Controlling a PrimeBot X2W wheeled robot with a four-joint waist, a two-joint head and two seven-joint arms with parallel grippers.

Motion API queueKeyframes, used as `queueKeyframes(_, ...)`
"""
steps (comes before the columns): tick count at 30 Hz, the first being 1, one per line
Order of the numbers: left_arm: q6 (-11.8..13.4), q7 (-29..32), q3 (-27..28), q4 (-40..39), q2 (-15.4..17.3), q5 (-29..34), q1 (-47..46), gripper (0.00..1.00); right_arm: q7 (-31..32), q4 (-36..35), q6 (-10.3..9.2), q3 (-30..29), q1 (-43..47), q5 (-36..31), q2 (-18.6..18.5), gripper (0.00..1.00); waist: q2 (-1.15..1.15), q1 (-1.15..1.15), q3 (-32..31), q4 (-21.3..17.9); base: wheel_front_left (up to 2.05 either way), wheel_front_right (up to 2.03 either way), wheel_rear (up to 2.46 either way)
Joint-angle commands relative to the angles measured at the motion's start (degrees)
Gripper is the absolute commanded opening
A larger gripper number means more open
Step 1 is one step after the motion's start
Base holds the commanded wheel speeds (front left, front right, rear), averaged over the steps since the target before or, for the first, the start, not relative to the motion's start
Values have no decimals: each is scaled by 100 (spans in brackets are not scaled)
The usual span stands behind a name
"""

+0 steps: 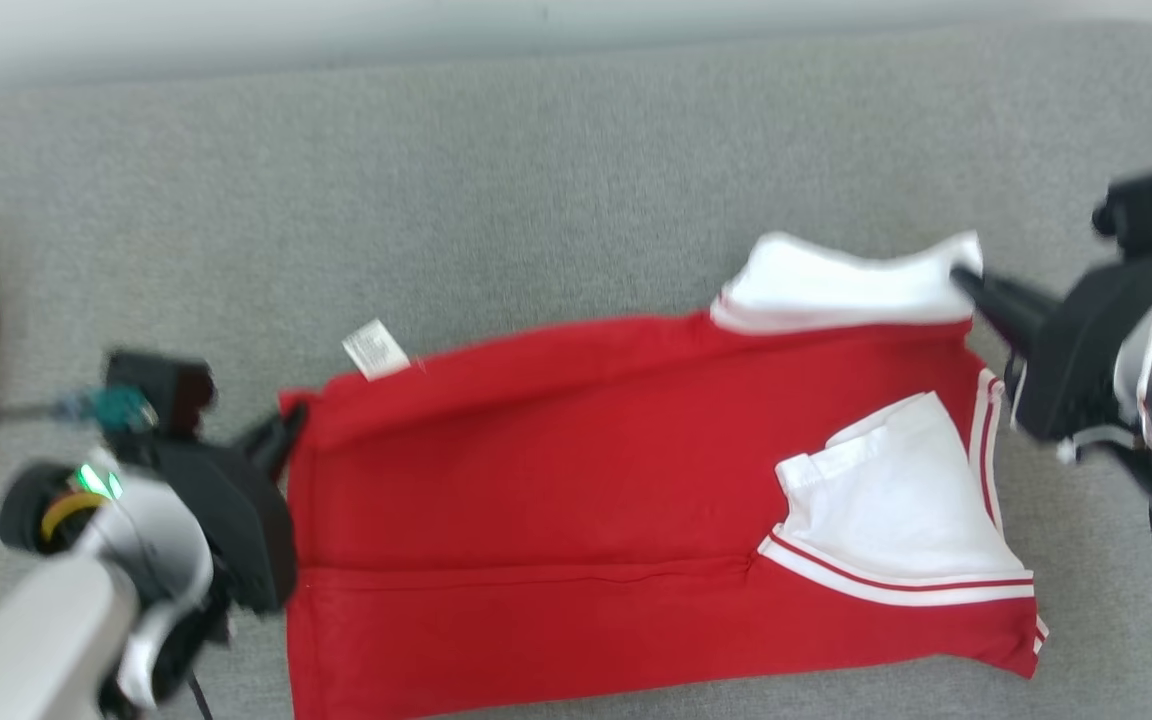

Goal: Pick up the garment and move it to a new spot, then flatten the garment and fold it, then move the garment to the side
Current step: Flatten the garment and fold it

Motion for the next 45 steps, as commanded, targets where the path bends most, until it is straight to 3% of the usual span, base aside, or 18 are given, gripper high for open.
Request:
queueKeyframes(1,1,-84,-48,17,-26,100,151,0,9,-78,6,-36,174,38,-44,0,0,1,-233,39,0,0,0)
queueKeyframes(11,36,-1342,-180,820,-582,285,836,0,287,-799,6,-746,1747,-161,32,0,0,1,-565,195,0,0,0)
queueKeyframes(16,77,-1659,-202,1104,-751,269,1035,0,388,-1176,6,-935,2339,-302,-20,0,0,1,-684,213,0,0,0)
queueKeyframes(27,239,-2034,-145,1464,-1007,112,1415,2,651,-1463,6,-1151,3086,-532,234,0,0,1,-803,196,0,0,0)
queueKeyframes(28,243,-2072,-144,1482,-1018,110,1447,35,684,-1467,6,-1177,3144,-561,261,0,0,1,-809,197,0,0,0)
queueKeyframes(29,249,-2123,-126,1502,-1036,96,1460,100,697,-1477,6,-1204,3185,-587,293,0,0,1,-814,198,0,0,0)
queueKeyframes(31,254,-2204,-121,1557,-1060,104,1476,100,779,-1476,6,-1239,3282,-623,366,47,0,1,-827,199,0,0,0)
queueKeyframes(33,258,-2294,-111,1610,-1116,85,1532,100,863,-1490,6,-1246,3368,-647,397,54,0,1,-844,198,0,0,0)
queueKeyframes(34,264,-2333,-116,1641,-1134,91,1562,100,905,-1482,6,-1271,3406,-653,428,65,0,1,-856,196,0,0,0)
queueKeyframes(35,281,-2390,-102,1666,-1157,77,1589,100,935,-1467,6,-1278,3453,-655,453,89,0,1,-871,193,0,0,0)
queueKeyframes(36,302,-2443,-78,1681,-1183,72,1607,100,956,-1467,6,-1288,3492,-670,461,100,0,1,-887,191,0,0,0)
queueKeyframes(45,249,-3522,303,1547,-1376,8,1990,100,745,-1682,6,-1569,3680,-874,551,100,0,1,-1059,204,0,0,0)
